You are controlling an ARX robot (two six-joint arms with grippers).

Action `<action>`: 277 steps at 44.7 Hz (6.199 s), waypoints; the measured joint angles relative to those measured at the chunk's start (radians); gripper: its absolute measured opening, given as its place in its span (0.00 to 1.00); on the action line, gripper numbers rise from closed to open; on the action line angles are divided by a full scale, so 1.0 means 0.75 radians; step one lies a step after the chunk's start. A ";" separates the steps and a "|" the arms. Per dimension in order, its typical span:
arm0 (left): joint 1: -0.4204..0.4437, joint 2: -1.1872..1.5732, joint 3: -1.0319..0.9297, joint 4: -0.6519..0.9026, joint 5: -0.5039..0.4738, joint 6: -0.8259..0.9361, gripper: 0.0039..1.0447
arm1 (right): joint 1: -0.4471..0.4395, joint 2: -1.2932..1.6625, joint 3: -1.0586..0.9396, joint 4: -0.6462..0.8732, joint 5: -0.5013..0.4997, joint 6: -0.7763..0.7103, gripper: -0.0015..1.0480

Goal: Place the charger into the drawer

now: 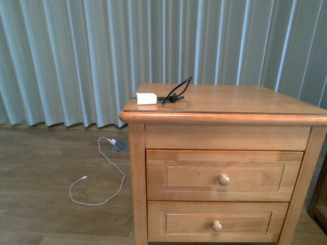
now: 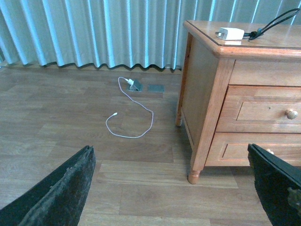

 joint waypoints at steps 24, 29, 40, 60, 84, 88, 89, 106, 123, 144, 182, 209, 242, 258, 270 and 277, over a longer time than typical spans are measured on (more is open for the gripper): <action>0.000 0.000 0.000 0.000 0.000 0.000 0.94 | -0.074 0.502 0.119 0.144 -0.276 -0.126 0.92; 0.000 0.000 0.000 0.000 0.001 0.000 0.94 | -0.010 0.882 0.195 0.428 -0.256 -0.144 0.92; 0.000 0.000 0.000 0.000 0.001 0.000 0.94 | 0.193 1.907 0.516 1.098 -0.052 -0.239 0.92; 0.000 0.000 0.000 0.000 0.001 0.000 0.94 | 0.311 2.839 1.179 1.257 0.137 -0.278 0.92; 0.000 0.000 0.000 0.000 0.001 0.000 0.94 | 0.327 3.218 1.659 1.129 0.222 -0.279 0.92; 0.000 0.000 0.000 0.000 0.001 0.000 0.94 | 0.330 3.246 1.685 1.121 0.266 -0.259 0.92; 0.000 0.000 0.000 0.000 0.001 0.000 0.94 | 0.330 3.250 1.690 1.119 0.272 -0.253 0.92; 0.000 0.000 0.000 0.000 0.001 0.000 0.94 | 0.348 3.257 1.688 1.162 0.291 -0.190 0.92; 0.000 0.000 0.000 0.000 0.001 0.000 0.94 | 0.377 3.239 1.687 1.161 0.293 -0.173 0.92; 0.000 0.000 0.000 0.000 0.001 0.000 0.94 | 0.376 3.239 1.710 1.129 0.325 -0.190 0.33; 0.000 0.000 0.000 0.000 0.001 0.000 0.94 | 0.352 2.687 0.840 1.184 -0.032 -0.095 0.20; 0.000 0.000 0.000 0.000 0.001 0.000 0.94 | 0.237 1.657 0.444 0.616 -0.230 -0.030 0.88; 0.000 0.000 0.000 0.000 0.001 0.000 0.94 | -0.164 0.530 0.139 0.376 -0.165 0.019 0.66; 0.000 0.000 0.000 0.000 0.001 0.000 0.94 | -0.001 0.331 0.050 0.278 0.001 0.001 0.02; 0.000 0.000 0.000 0.000 0.001 -0.001 0.94 | -0.001 0.167 0.001 0.162 0.000 0.001 0.02; 0.000 0.000 0.000 0.000 0.001 0.000 0.94 | 0.000 0.002 0.000 0.003 0.000 -0.001 0.18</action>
